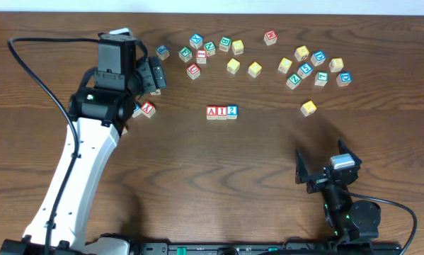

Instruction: Spell out AI2

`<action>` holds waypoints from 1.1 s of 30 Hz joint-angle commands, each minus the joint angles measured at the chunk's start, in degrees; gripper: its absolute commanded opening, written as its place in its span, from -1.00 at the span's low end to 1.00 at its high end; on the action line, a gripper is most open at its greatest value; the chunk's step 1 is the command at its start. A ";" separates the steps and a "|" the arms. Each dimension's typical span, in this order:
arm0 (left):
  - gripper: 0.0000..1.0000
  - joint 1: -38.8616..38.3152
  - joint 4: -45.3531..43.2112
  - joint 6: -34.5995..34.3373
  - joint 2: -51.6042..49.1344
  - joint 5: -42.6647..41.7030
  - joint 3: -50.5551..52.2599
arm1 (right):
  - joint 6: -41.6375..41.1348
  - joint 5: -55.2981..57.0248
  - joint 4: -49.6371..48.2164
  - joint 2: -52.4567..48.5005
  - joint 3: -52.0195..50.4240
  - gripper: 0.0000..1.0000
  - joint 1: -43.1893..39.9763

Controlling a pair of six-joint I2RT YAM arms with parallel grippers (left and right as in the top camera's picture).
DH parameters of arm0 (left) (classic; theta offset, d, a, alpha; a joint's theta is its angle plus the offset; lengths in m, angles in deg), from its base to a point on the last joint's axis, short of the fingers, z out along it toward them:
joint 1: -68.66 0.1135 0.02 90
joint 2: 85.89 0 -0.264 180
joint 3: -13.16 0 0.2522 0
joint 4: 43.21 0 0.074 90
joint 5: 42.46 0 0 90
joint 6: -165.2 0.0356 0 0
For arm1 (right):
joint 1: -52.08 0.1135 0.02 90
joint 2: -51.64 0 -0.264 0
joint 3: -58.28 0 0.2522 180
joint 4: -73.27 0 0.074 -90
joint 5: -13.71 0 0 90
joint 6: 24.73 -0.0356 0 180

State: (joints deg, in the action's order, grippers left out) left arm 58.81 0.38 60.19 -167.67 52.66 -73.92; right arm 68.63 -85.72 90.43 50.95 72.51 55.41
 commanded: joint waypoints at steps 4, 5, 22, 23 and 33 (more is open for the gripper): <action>0.93 1.40 -11.56 10.32 7.50 -2.27 12.17 | -0.72 -0.35 0.11 0.37 -0.15 0.99 -0.24; 0.93 2.03 -13.11 11.43 9.16 -3.34 14.47 | -0.72 -0.35 0.11 0.37 -0.15 0.99 -0.24; 0.93 13.88 -23.71 13.31 52.41 -8.81 54.62 | -0.72 -0.35 0.11 0.37 -0.15 0.99 -0.24; 0.93 14.25 -24.04 13.31 55.17 -8.81 56.63 | -0.72 -0.35 0.11 0.37 -0.15 0.99 -0.24; 0.93 14.91 -25.42 14.78 74.25 -8.55 69.42 | -0.72 -0.35 0.13 0.37 -0.15 0.98 -0.24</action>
State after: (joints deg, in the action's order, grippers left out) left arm 73.46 -24.52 72.80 -96.00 44.44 -6.12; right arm 68.63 -85.72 90.41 50.95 72.51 55.41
